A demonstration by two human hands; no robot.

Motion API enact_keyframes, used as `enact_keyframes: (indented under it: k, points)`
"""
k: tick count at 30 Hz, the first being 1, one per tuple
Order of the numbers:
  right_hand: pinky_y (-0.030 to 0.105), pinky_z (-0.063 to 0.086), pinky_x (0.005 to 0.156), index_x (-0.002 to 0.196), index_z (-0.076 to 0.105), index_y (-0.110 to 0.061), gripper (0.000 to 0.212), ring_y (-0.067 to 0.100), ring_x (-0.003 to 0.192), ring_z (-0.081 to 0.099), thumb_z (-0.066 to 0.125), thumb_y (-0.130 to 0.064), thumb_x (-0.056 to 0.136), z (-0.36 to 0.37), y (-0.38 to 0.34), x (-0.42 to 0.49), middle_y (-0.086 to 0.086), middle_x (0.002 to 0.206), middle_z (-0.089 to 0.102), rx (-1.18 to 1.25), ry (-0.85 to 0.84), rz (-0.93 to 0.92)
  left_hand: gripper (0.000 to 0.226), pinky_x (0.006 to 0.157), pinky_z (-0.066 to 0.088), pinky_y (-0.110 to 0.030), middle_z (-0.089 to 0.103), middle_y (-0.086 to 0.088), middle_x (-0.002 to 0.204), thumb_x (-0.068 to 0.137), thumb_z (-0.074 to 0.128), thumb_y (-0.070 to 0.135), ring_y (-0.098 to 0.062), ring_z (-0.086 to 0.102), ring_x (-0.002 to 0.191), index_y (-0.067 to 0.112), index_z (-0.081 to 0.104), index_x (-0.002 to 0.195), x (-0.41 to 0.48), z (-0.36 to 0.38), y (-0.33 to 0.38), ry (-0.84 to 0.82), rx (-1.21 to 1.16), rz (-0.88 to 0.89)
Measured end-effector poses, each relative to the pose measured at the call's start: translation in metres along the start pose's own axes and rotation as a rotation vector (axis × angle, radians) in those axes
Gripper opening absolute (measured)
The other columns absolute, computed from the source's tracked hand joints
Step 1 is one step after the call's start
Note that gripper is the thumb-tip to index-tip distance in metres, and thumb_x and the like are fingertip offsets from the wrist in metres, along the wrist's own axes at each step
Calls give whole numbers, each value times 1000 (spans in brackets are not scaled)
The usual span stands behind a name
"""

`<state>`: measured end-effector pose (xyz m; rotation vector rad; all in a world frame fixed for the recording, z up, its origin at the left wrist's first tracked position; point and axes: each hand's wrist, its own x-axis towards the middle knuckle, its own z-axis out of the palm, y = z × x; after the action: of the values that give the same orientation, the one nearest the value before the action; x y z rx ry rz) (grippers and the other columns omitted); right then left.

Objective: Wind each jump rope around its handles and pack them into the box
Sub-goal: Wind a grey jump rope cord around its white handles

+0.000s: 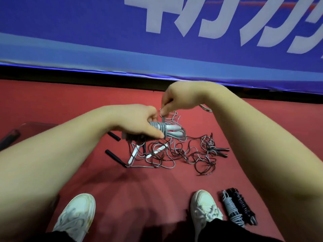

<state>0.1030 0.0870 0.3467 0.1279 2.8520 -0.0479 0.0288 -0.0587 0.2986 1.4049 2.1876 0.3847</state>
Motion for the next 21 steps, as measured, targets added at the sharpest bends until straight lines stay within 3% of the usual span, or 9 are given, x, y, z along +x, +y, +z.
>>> enact_keyframes:
  k: [2,4,7,9,13,16,19,21]
  points:
    - [25,36,57,93,71,-16,28,21,77,54,59,-41,89,-3,-14,-3,2,85,64,-133,117,8,43,62,44,-18,61,4,95,80,68,49,-11,59,79,26,54,113,5,0,-5,52,31,-56]
    - [27,37,57,96,71,-16,29,21,78,54,57,-40,89,1,-20,-5,1,86,64,-179,259,28,42,78,49,-28,63,3,101,80,66,50,-18,59,91,32,58,117,9,-1,-12,85,-6,-76]
    - [31,46,72,104,69,-18,25,24,95,58,54,-34,92,12,-18,-10,3,104,66,-159,391,34,26,68,55,-37,65,-4,81,82,67,44,-21,62,70,24,65,99,13,1,-20,122,-141,-65]
    - [35,47,78,111,68,-20,27,24,101,56,48,-29,95,17,-14,-15,4,108,62,-149,441,15,21,60,57,-37,68,-7,81,84,68,37,-19,63,61,26,67,102,13,3,-22,143,-359,-56]
    - [34,45,71,128,59,-22,33,29,98,57,44,-25,98,34,-8,-22,6,107,56,-81,621,-3,17,48,49,-17,65,3,80,88,64,26,-3,59,53,34,65,104,16,0,-22,284,-561,9]
    - [36,48,67,126,61,-16,35,32,91,59,47,-26,95,48,-7,-23,10,101,59,72,801,-11,23,41,44,-16,64,3,75,89,63,25,-10,61,56,30,64,111,18,-3,-20,358,-696,19]
    - [26,43,68,116,67,-10,31,19,82,58,49,-22,92,58,-7,-22,4,91,62,290,881,-25,32,42,44,-19,62,4,71,89,64,19,-14,61,53,28,63,119,20,-3,-20,437,-818,46]
    - [13,38,65,102,70,-12,19,1,68,53,55,-14,91,56,-6,-21,-1,86,63,601,858,56,44,48,46,-19,64,5,82,87,66,16,-10,60,53,26,57,130,20,-2,-19,515,-819,87]
